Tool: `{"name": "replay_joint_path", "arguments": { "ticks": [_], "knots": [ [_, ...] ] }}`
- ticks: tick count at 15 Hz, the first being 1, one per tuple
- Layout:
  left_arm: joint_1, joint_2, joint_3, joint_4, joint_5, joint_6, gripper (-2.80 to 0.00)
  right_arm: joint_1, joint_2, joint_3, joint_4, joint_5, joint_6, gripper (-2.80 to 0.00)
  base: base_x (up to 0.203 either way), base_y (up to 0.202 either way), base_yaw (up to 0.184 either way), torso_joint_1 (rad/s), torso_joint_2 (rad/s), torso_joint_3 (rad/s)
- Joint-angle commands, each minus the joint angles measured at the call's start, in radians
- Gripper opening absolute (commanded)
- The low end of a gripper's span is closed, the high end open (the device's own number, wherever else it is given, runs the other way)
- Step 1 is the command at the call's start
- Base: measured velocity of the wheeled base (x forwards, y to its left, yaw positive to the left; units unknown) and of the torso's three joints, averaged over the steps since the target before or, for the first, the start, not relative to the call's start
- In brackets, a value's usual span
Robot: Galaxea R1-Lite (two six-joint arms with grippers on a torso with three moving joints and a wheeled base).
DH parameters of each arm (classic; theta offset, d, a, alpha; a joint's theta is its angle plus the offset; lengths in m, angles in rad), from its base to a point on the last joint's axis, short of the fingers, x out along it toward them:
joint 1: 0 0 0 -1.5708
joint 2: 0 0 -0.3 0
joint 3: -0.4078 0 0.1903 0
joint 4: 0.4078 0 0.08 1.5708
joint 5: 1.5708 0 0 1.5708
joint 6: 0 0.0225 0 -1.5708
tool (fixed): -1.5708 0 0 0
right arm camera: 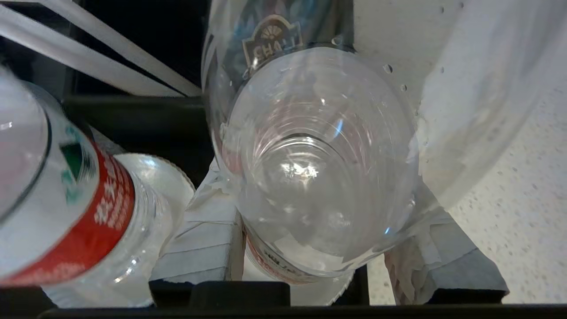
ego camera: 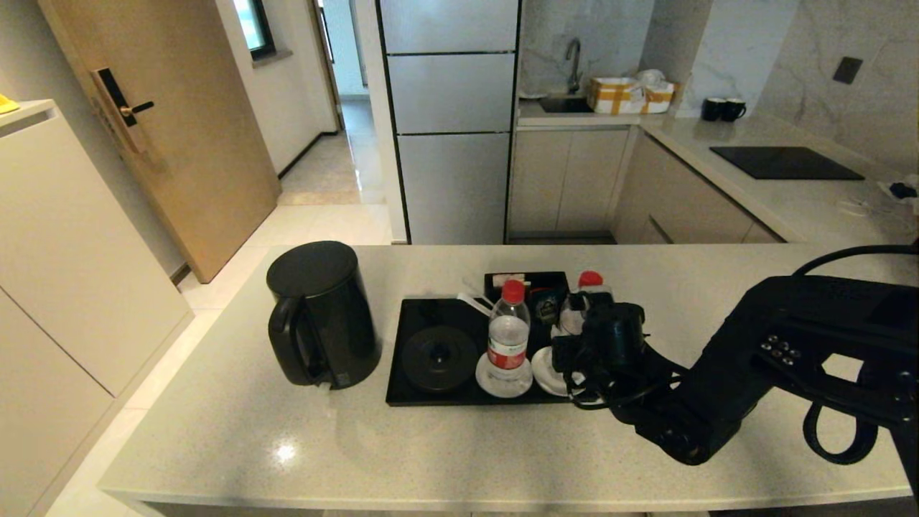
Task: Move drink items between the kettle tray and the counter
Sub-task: Return the bottled water to its original position
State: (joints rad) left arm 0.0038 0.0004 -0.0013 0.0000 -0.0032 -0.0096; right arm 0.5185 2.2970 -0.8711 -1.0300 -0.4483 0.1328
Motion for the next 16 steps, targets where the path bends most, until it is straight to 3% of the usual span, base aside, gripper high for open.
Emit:
{"name": "replay_joint_path", "arguments": {
  "ticks": [1, 5, 6, 16],
  "knots": [
    [0.001, 0.0, 0.0, 0.0, 0.0, 0.0, 0.0, 0.009, 0.006, 0.032, -0.014, -0.003, 0.001, -2.8, 0.0, 0.0, 0.0, 0.0, 0.0, 0.0],
    [0.001, 0.0, 0.0, 0.0, 0.0, 0.0, 0.0, 0.052, 0.023, 0.056, -0.025, -0.02, -0.002, -2.8, 0.0, 0.0, 0.0, 0.0, 0.0, 0.0],
    [0.001, 0.0, 0.0, 0.0, 0.0, -0.001, 0.0, 0.052, 0.025, 0.05, -0.029, -0.038, -0.004, 0.0, 0.0, 0.0, 0.0, 0.0, 0.0, 0.0],
    [0.001, 0.0, 0.0, 0.0, 0.0, 0.0, 0.0, 0.052, -0.121, 0.15, -0.035, -0.03, -0.001, 0.0, 0.0, 0.0, 0.0, 0.0, 0.0, 0.0]
  ]
}}
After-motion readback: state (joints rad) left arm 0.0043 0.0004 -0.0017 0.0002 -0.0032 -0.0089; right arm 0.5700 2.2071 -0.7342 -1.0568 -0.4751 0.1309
